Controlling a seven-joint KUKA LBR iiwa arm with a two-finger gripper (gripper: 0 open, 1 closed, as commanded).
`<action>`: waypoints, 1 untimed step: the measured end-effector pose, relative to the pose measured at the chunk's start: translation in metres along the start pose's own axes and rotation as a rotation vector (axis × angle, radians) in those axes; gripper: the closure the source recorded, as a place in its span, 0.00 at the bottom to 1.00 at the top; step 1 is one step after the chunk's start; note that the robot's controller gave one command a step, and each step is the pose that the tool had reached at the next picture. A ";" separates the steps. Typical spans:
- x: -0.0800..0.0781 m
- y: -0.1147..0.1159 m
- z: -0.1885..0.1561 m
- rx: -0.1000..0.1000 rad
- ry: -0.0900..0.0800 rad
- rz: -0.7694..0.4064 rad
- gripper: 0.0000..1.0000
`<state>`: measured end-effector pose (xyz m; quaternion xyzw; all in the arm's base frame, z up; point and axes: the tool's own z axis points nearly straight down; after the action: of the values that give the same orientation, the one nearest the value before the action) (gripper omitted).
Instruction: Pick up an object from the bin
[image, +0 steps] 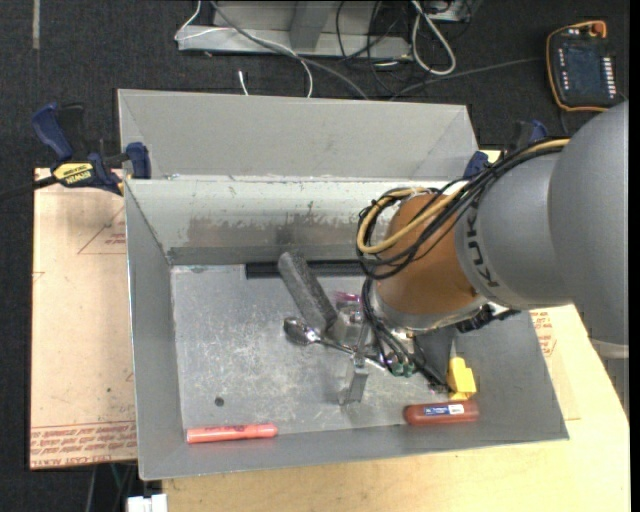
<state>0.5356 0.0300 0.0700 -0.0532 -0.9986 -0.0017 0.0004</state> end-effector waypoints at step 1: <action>0.011 0.011 0.000 -0.002 -0.012 0.195 0.00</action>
Offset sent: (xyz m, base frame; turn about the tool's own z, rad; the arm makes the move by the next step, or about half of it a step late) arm -0.0005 0.0003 0.0000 0.0148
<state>0.5256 0.0423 0.0699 -0.1502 -0.9886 -0.0022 -0.0053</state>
